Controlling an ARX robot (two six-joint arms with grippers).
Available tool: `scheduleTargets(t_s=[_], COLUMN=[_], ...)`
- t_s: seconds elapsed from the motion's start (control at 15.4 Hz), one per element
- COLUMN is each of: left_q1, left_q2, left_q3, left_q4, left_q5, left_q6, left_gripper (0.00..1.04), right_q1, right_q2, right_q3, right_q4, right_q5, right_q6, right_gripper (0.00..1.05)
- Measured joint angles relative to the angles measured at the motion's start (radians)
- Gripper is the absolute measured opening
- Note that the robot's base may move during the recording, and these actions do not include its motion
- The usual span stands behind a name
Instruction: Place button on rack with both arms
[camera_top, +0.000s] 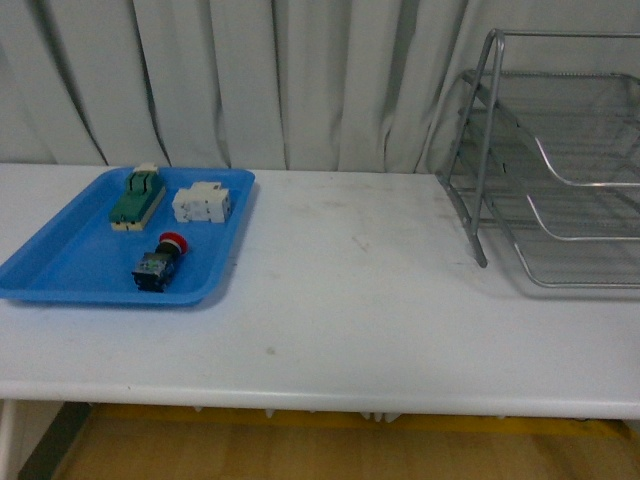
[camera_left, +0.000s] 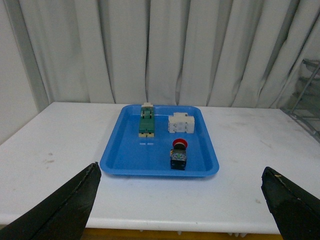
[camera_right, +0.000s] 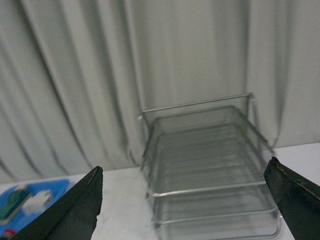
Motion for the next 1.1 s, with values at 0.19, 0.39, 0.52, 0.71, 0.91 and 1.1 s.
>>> scheduleTargets(t_s=[0.19, 0.39, 0.52, 0.71, 0.91, 1.1], left_q1=[0.000, 0.000, 0.000, 0.000, 0.000, 0.000], left_q2=[0.000, 0.000, 0.000, 0.000, 0.000, 0.000], left_q3=[0.000, 0.000, 0.000, 0.000, 0.000, 0.000], left_q4=[0.000, 0.000, 0.000, 0.000, 0.000, 0.000], left_q5=[0.000, 0.000, 0.000, 0.000, 0.000, 0.000], left_q6=[0.000, 0.000, 0.000, 0.000, 0.000, 0.000], left_gripper=[0.98, 0.98, 0.98, 0.98, 0.98, 0.98], right_q1=[-0.067, -0.121, -0.148, -0.177, -0.187, -0.189], right_q2=[0.194, 0.370, 0.462, 0.593, 0.692, 0.812], right_q3=[0.093, 0.190, 0.249, 0.333, 0.389, 0.428], right_q4=[0.114, 0.196, 0.201, 0.196, 0.182, 0.200], right_q5=[0.015, 0.035, 0.036, 0.039, 0.039, 0.021], right_q6=[0.075, 0.156, 0.222, 0.318, 0.398, 0.510], right_gripper=[0.98, 0.98, 0.98, 0.98, 0.98, 0.98])
